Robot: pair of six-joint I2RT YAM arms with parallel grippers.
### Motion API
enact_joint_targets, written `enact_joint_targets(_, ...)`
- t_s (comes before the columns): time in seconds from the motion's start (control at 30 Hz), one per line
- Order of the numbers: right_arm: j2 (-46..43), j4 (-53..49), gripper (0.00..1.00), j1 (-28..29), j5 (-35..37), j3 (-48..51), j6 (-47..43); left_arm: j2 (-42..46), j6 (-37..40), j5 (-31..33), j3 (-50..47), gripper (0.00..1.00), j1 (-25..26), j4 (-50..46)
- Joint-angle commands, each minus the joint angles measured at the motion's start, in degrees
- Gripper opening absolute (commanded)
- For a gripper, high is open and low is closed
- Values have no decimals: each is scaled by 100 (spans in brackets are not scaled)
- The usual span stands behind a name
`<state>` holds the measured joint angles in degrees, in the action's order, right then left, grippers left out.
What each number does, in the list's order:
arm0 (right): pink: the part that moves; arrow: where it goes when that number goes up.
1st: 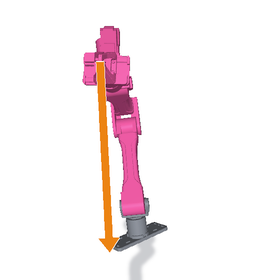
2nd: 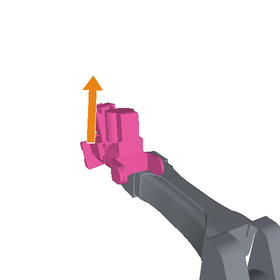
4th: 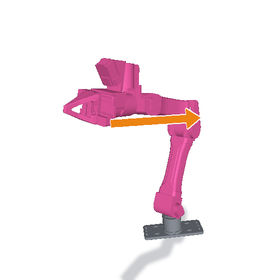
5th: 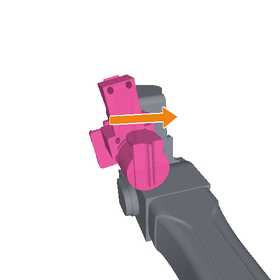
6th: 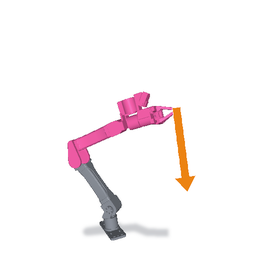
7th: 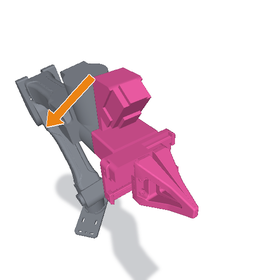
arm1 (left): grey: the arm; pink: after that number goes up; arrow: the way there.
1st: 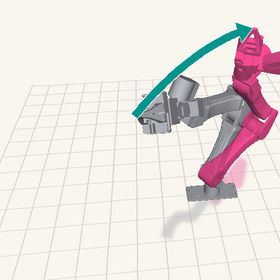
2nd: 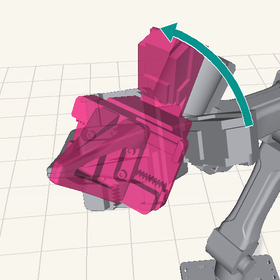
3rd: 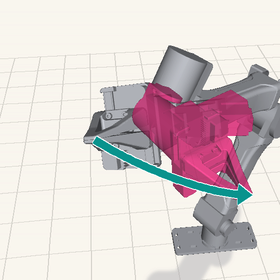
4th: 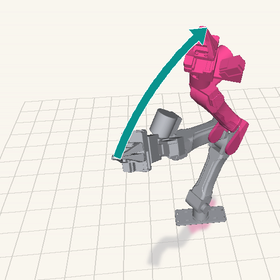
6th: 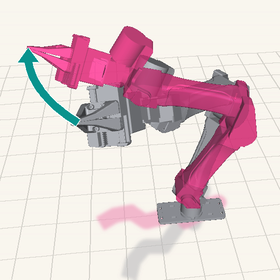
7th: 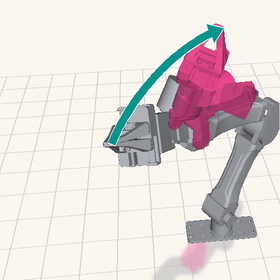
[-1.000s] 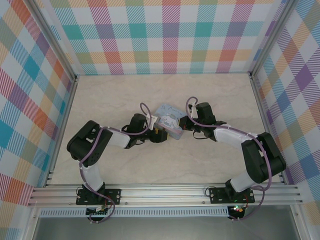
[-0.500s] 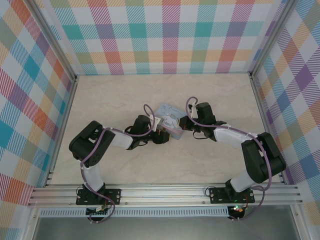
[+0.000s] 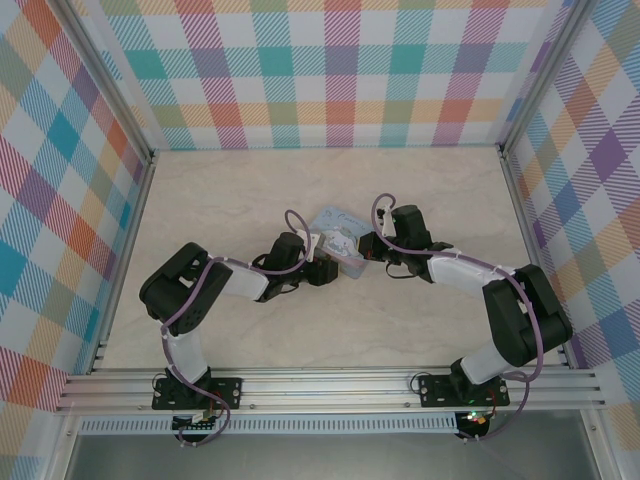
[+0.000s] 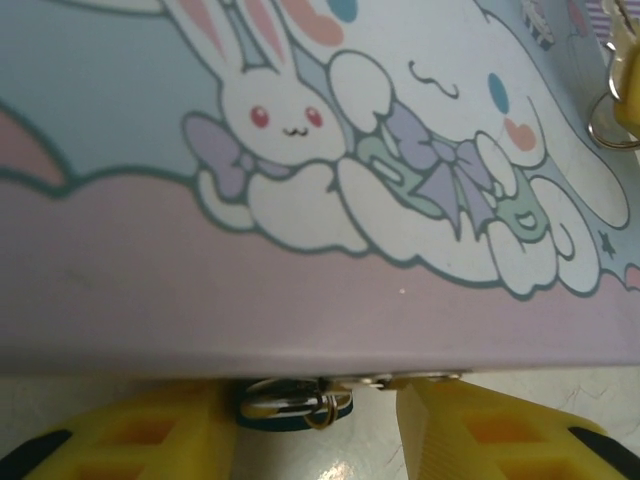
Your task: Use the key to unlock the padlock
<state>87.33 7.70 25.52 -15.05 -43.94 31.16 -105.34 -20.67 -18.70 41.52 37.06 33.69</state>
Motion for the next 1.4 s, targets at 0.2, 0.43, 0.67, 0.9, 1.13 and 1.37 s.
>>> enact_joint_targets(0.2, -32, -50, 0, 43, 45, 79, 74, -295, -459, 502, 99, 42, 91, -118)
enact_joint_targets(0.43, -58, -59, 0, 41, 82, 85, 75, -426, -674, 585, 174, 39, 125, -72)
enact_joint_targets(0.67, -55, -56, 0, 50, 90, 96, 76, -496, -737, 686, 234, 37, 136, -78)
enact_joint_targets(0.9, -75, -48, 0, 59, 91, 95, 54, -485, -745, 675, 276, 33, 143, -112)
enact_joint_targets(1.13, -305, -12, 0, 59, 177, 123, -87, -439, -737, 656, 287, 25, 144, -153)
enact_joint_targets(1.37, -830, 147, 0, 59, 263, 282, -365, -211, -817, 638, 267, 25, 144, -281)
